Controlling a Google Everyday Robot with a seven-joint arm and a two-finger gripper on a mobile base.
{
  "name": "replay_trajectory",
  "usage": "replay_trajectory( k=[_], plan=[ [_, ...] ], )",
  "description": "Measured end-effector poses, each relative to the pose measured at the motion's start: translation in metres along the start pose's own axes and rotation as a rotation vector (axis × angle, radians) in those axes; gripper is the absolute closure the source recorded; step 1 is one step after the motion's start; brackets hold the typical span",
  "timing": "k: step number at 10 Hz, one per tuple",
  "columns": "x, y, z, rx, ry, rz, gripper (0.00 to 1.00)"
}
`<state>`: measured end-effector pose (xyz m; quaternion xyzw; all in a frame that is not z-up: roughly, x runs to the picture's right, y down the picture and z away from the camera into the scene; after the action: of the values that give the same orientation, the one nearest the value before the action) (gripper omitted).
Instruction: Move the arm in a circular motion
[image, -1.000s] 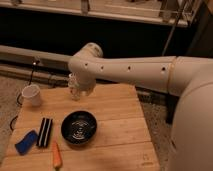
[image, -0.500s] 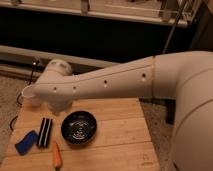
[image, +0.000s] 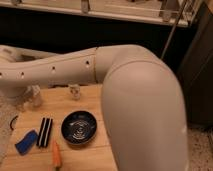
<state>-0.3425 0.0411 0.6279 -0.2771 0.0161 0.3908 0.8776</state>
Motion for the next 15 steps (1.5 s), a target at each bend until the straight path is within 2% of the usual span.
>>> replay_trajectory(
  k=[1, 2, 3, 4, 5, 6, 7, 9, 10, 11, 12, 13, 14, 15],
  plan=[
    [-0.017, -0.022, 0.001, 0.003, -0.004, 0.010, 0.62],
    [-0.032, -0.056, 0.002, 0.009, -0.014, 0.045, 0.62],
    [-0.039, -0.094, 0.001, 0.018, -0.025, 0.099, 0.62],
    [-0.036, -0.139, 0.000, 0.024, -0.036, 0.181, 0.62],
    [-0.026, -0.174, -0.002, 0.026, -0.051, 0.262, 0.62],
    [-0.014, -0.200, -0.003, 0.026, -0.060, 0.330, 0.62],
    [0.013, -0.233, -0.005, 0.027, -0.072, 0.436, 0.62],
    [0.065, -0.263, -0.009, 0.023, -0.082, 0.590, 0.62],
    [0.106, -0.266, -0.010, 0.015, -0.084, 0.678, 0.62],
    [0.146, -0.246, -0.007, -0.003, -0.075, 0.730, 0.62],
    [0.171, -0.215, -0.002, -0.023, -0.062, 0.729, 0.62],
    [0.190, -0.177, 0.002, -0.043, -0.049, 0.697, 0.62],
    [0.202, -0.140, 0.004, -0.059, -0.040, 0.647, 0.62],
    [0.208, -0.113, 0.005, -0.068, -0.034, 0.599, 0.62]
  ],
)
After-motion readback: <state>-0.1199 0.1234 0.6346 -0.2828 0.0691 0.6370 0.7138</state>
